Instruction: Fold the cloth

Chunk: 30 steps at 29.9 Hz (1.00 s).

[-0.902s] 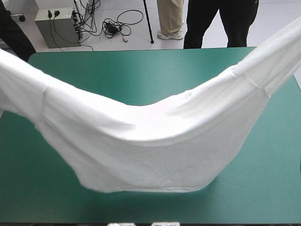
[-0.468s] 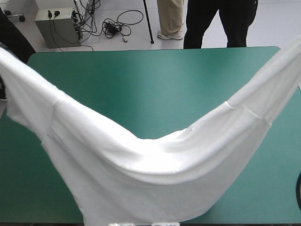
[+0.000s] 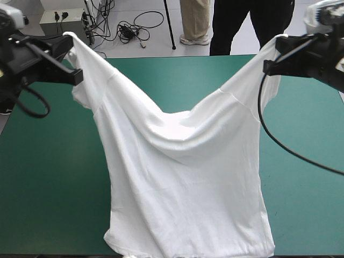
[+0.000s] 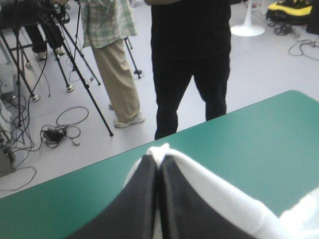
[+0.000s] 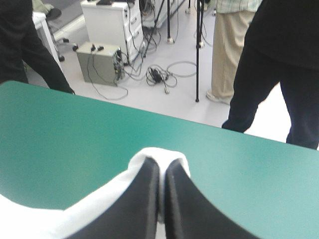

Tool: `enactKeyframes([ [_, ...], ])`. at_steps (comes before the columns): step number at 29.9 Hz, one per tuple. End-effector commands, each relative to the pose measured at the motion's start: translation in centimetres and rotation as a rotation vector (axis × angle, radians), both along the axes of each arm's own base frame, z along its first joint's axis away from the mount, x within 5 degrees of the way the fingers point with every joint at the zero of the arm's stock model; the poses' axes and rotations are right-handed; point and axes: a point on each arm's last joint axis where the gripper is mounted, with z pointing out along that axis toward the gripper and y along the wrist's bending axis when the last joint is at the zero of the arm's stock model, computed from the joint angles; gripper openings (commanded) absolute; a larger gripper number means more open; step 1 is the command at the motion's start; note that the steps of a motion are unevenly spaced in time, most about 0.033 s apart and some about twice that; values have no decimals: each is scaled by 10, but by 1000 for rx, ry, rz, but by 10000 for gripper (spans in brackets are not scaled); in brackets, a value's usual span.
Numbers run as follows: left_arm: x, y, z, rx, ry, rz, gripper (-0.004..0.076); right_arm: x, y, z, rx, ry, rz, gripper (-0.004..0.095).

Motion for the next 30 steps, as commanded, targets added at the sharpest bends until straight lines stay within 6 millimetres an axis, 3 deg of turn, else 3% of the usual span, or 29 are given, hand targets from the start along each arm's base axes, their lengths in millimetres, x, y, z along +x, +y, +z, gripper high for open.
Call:
enactKeyframes([
  [1,38,-7,-5,-5,-41,39,-9,40,4,-8,-8,-40,-28,-17],
  [7,126,-30,-61,54,109,55,-9,115,16,-60,-42,110,-40,-17],
  [13,187,-47,-113,69,177,61,-9,160,23,-101,-73,184,-55,-17],
  [20,226,-59,-158,70,244,59,-9,201,16,-151,-80,317,-78,-17],
  [24,233,-64,-179,72,347,40,-3,213,12,-181,-90,442,-78,0],
  [27,234,-65,-193,102,427,31,76,217,8,-192,-102,492,-82,139],
  [30,233,-64,-199,141,456,17,260,218,2,-193,-82,498,-82,391],
])
